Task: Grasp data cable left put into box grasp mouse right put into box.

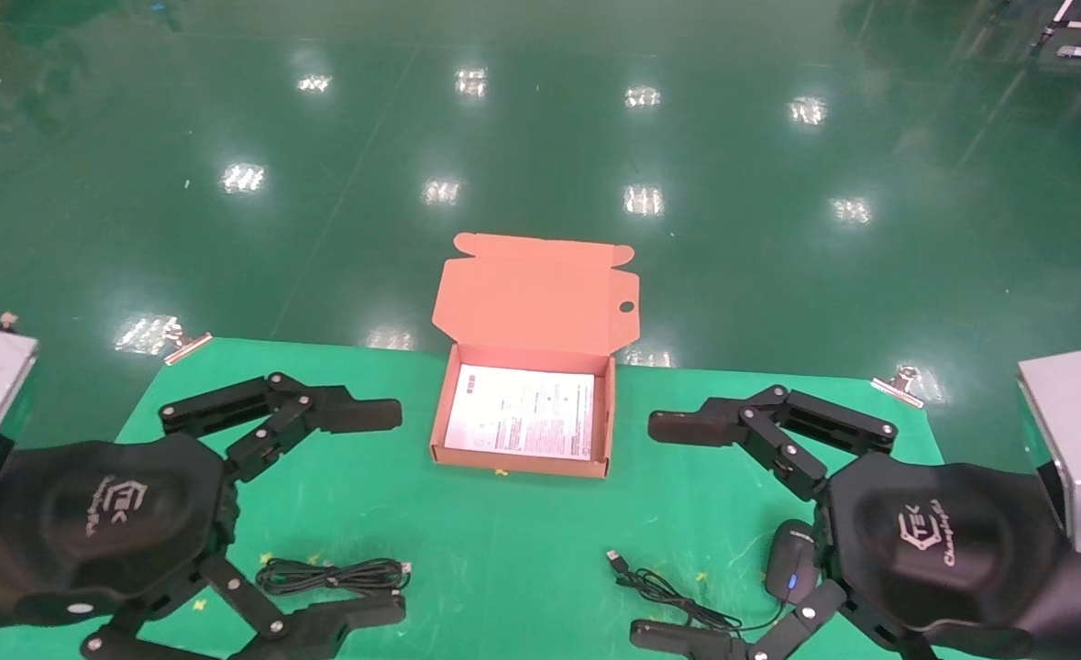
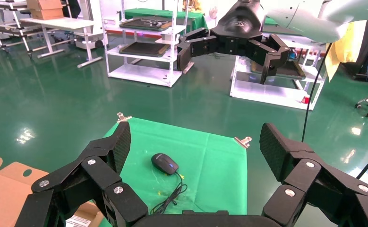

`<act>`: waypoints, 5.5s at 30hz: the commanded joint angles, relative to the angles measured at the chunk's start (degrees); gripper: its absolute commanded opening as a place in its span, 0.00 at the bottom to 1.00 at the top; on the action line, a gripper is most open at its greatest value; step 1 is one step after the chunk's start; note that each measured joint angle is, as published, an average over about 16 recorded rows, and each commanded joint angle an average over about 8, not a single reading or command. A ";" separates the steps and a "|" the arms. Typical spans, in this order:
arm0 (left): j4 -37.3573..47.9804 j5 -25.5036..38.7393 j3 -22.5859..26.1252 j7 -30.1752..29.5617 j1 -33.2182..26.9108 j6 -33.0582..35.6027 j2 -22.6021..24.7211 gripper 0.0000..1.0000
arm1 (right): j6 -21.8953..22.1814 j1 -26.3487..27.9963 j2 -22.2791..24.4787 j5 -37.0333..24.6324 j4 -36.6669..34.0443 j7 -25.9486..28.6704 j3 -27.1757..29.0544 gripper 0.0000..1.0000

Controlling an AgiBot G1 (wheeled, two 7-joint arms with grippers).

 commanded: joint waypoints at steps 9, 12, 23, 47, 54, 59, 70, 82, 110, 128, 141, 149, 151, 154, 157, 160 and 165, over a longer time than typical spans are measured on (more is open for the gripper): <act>0.00 0.00 0.00 0.00 0.00 0.00 0.00 1.00 | 0.00 0.00 0.00 0.00 0.00 0.00 0.00 1.00; 0.00 0.00 0.00 0.00 0.00 0.00 0.00 1.00 | 0.00 0.00 0.00 0.00 0.00 0.00 0.00 1.00; -0.06 0.14 0.12 -0.12 -0.15 0.06 0.07 1.00 | -0.09 0.08 0.13 -0.25 0.11 -0.11 -0.04 1.00; -2.30 38.78 21.18 1.84 -20.50 3.46 7.99 1.00 | -5.62 36.23 -6.85 -40.00 3.45 0.95 -43.82 1.00; -1.02 50.53 25.94 4.12 -21.85 0.30 10.64 1.00 | -2.93 41.07 -10.87 -47.69 3.37 3.72 -55.88 1.00; 2.33 56.81 28.05 4.05 -20.49 -3.29 12.53 1.00 | 1.40 39.51 -12.10 -52.63 3.31 7.02 -58.06 1.00; 15.48 63.41 29.35 1.10 -19.26 -10.64 16.86 1.00 | 14.06 33.43 -12.95 -63.65 3.02 16.61 -59.28 1.00; 32.10 64.90 29.54 0.56 -20.51 -15.39 22.93 1.00 | 24.18 27.35 -15.55 -65.72 -2.66 20.71 -58.77 1.00; 59.93 63.07 28.27 11.31 -25.83 -20.51 31.20 0.01 | 29.08 24.41 -27.04 -60.69 -24.78 8.44 -58.42 0.18; 59.19 63.00 28.26 10.99 -25.71 -20.44 30.97 0.00 | 28.95 24.46 -26.70 -60.81 -24.09 8.70 -58.43 0.00; 58.88 63.04 28.31 10.86 -25.65 -20.32 30.90 0.00 | 28.90 24.52 -26.55 -60.87 -23.79 8.78 -58.43 0.00; 58.80 63.07 28.32 10.84 -25.62 -20.25 30.87 0.00 | 28.90 24.54 -26.53 -60.90 -23.72 8.80 -58.43 0.00; 58.79 63.07 28.32 10.84 -25.62 -20.25 30.87 0.00 | 28.90 24.55 -26.52 -60.91 -23.71 8.81 -58.43 0.00; 58.77 63.08 28.32 10.84 -25.61 -20.25 30.85 0.00 | 28.90 24.56 -26.51 -60.92 -23.70 8.82 -58.43 0.00; 58.76 63.08 28.32 10.84 -25.60 -20.25 30.85 0.00 | 28.90 24.57 -26.50 -60.92 -23.69 8.83 -58.43 0.00; 58.74 63.09 28.32 10.84 -25.59 -20.26 30.84 0.00 | 28.90 24.57 -26.49 -60.92 -23.68 8.84 -58.43 0.00; 58.58 63.03 28.29 11.05 -25.70 -20.14 30.79 0.00 | 28.90 24.57 -26.49 -60.92 -23.68 8.83 -58.43 0.00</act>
